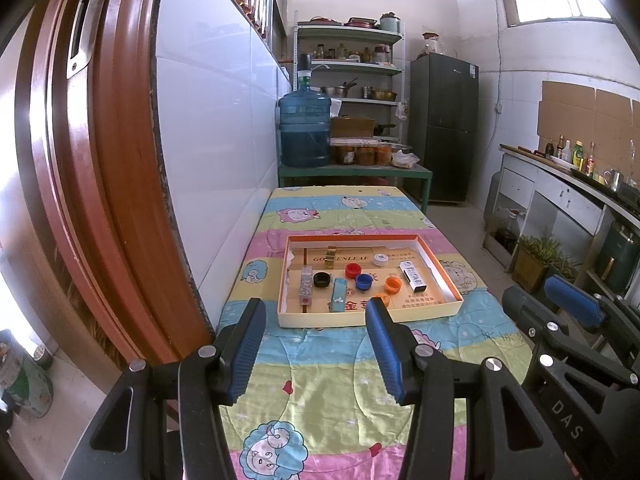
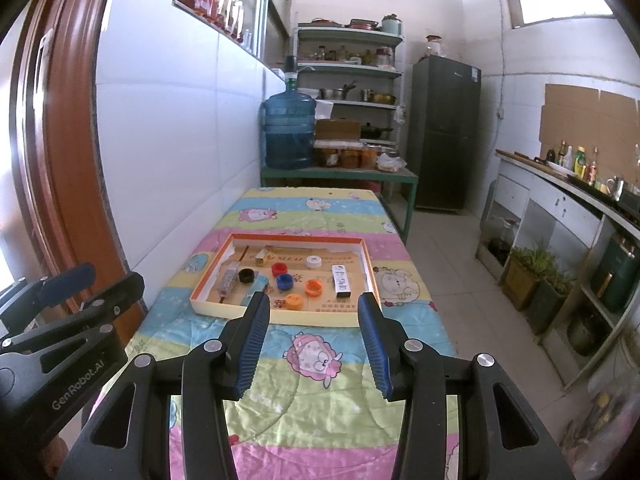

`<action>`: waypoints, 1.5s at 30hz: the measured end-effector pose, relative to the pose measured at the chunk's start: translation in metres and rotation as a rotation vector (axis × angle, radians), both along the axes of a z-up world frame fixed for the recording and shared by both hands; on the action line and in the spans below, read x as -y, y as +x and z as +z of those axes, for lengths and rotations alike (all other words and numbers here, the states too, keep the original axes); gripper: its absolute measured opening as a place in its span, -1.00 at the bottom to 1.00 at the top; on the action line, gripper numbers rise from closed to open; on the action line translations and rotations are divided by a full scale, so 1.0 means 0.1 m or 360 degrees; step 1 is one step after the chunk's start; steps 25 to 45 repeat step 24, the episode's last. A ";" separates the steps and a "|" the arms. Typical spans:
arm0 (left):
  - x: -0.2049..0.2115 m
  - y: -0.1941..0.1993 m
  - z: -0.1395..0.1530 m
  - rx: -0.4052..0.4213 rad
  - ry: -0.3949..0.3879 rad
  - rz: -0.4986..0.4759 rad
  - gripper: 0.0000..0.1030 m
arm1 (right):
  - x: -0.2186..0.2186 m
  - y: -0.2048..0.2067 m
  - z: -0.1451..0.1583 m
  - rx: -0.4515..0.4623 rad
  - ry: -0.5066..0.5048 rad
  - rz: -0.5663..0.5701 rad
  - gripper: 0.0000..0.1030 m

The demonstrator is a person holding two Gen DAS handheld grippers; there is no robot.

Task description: Organize rigid objects

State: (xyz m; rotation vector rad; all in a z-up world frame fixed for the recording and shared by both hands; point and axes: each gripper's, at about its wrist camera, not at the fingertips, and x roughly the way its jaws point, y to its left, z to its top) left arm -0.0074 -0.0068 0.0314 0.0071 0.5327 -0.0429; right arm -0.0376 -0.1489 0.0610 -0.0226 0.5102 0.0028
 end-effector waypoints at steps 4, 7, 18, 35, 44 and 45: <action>-0.01 -0.02 0.00 0.0000 -0.0002 -0.0006 0.00 | -0.02 0.01 -0.01 -0.0005 0.0003 0.0003 -0.08; -0.01 -0.02 0.00 -0.0003 -0.0003 -0.0004 0.00 | -0.04 0.02 -0.02 -0.0010 0.0000 0.0006 -0.08; -0.01 -0.04 0.00 -0.0005 -0.0006 -0.0011 0.00 | -0.07 0.04 -0.02 -0.0013 -0.0003 0.0008 -0.08; 0.01 -0.07 -0.02 -0.0020 -0.0010 -0.0015 0.00 | -0.07 0.03 -0.06 -0.0023 0.0004 0.0019 -0.08; 0.01 -0.07 -0.02 -0.0020 -0.0010 -0.0015 0.00 | -0.07 0.03 -0.06 -0.0023 0.0004 0.0019 -0.08; 0.01 -0.07 -0.02 -0.0020 -0.0010 -0.0015 0.00 | -0.07 0.03 -0.06 -0.0023 0.0004 0.0019 -0.08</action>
